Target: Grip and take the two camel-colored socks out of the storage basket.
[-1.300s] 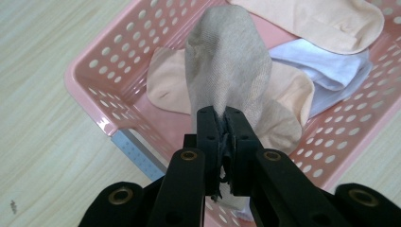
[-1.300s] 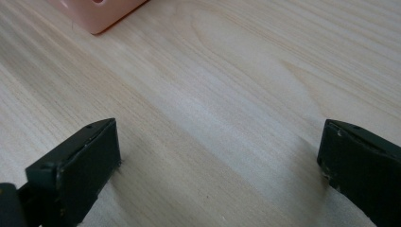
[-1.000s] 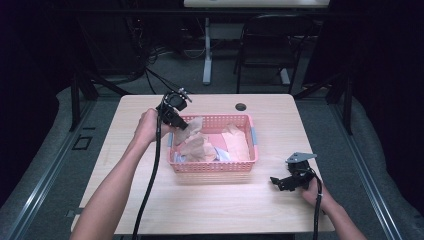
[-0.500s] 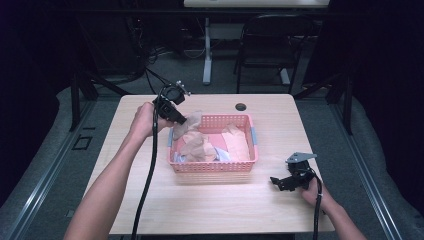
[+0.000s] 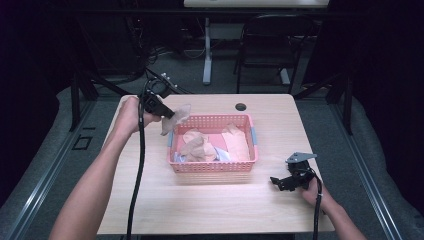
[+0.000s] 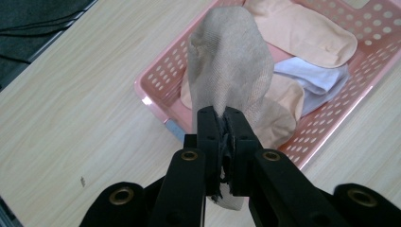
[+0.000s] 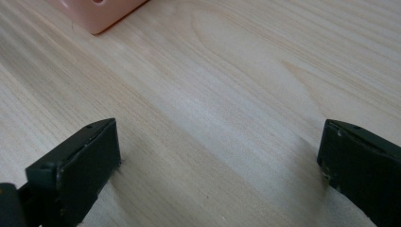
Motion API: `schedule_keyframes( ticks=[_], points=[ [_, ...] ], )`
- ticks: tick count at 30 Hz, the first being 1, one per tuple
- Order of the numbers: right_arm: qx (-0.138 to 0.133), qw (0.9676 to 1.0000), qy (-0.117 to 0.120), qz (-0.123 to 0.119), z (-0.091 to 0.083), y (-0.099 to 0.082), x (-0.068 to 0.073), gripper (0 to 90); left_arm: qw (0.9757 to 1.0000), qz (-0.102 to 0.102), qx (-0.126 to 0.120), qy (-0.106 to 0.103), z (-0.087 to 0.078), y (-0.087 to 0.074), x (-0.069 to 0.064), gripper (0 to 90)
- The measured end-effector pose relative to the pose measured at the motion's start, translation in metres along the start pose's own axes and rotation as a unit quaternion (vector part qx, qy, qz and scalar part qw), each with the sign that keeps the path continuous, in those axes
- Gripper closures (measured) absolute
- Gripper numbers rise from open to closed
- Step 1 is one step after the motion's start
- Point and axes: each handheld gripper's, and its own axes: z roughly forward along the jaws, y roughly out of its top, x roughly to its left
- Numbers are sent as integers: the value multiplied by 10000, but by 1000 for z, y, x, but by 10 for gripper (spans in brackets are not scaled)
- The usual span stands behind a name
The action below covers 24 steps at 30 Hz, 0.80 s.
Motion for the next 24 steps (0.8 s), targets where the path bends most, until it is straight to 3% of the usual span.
schedule_keyframes(
  ticks=[14,24],
  points=[
    [2,10000,8,2,0,0,0,0,9994,-302,-45,156,-19,-28,24,863],
    [-11,10000,15,15,0,0,0,0,9983,-556,27,189,-23,-51,39,863]
  ],
)
